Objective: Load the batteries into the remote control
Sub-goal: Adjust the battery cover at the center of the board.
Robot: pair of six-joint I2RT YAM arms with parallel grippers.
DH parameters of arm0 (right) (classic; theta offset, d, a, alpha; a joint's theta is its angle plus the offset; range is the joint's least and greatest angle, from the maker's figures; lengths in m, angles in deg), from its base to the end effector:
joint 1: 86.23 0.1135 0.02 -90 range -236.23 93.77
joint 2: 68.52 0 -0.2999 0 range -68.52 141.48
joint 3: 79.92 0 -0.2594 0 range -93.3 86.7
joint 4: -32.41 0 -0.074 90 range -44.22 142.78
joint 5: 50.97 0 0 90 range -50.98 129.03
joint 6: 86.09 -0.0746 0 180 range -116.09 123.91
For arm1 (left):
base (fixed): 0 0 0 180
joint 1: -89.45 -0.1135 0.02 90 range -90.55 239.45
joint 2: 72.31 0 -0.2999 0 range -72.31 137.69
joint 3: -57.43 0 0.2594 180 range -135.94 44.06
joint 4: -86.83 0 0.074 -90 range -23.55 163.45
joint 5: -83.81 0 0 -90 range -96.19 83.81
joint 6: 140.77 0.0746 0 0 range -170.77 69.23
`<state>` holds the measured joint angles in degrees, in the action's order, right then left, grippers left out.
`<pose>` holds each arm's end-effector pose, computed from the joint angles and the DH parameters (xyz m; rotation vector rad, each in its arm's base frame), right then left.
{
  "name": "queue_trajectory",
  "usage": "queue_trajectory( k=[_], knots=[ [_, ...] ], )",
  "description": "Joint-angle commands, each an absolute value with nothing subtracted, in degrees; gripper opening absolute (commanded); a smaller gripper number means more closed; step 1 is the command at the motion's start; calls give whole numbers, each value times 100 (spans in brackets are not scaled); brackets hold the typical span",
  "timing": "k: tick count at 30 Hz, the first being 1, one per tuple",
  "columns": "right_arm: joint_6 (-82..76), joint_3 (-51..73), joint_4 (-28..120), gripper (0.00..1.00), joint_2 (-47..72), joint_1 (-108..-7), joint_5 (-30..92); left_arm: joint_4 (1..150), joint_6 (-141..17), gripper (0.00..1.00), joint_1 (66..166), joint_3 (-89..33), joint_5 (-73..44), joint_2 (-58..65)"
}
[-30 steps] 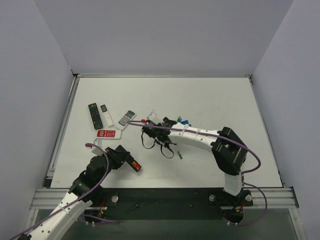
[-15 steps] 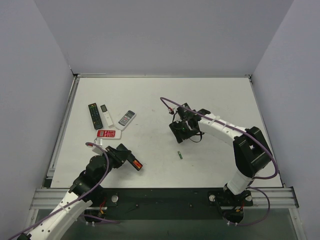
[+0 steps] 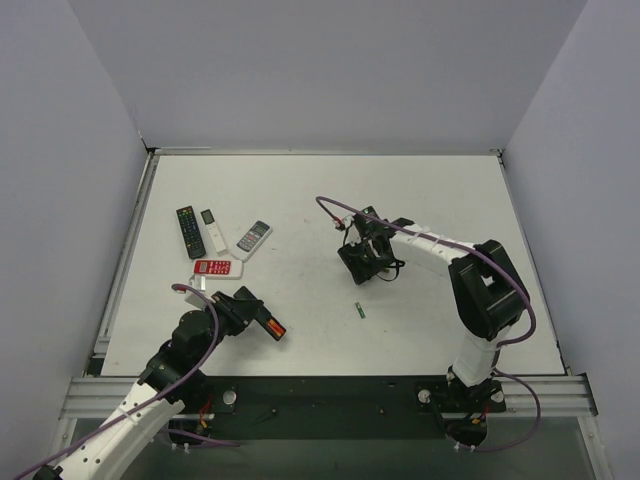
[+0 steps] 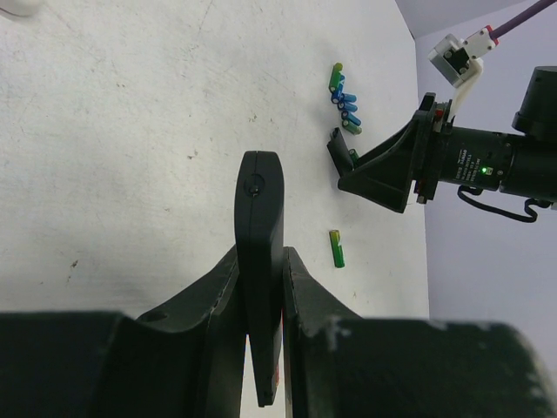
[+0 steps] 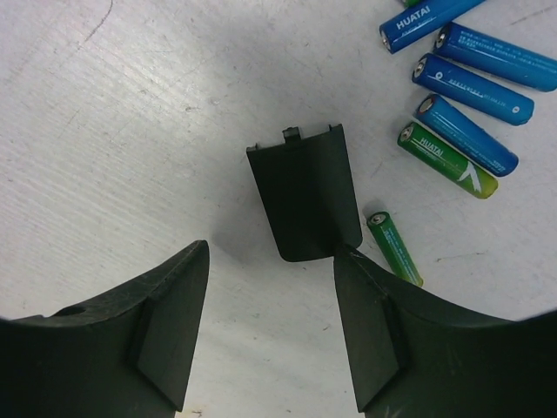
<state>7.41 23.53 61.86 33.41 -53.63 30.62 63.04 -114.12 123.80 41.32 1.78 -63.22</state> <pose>0.3324 0.2255 0.1749 -0.8488 2.4124 0.3855 0.1073 -0.0608 0.1499 -0.5994 1.9052 -1.0246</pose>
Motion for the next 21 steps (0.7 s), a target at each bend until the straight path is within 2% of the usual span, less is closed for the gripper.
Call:
queue_trajectory(
  k=[1, 21],
  knots=[
    [997, 2017, 6239, 55, 3501, -5406, 3015, 6651, -11370, 0, 12355, 4037, 102, -6334],
    [1269, 1376, 6802, 57, 4125, -5442, 3103, 6862, -11414, 0, 12355, 4107, -4, -6273]
  ],
)
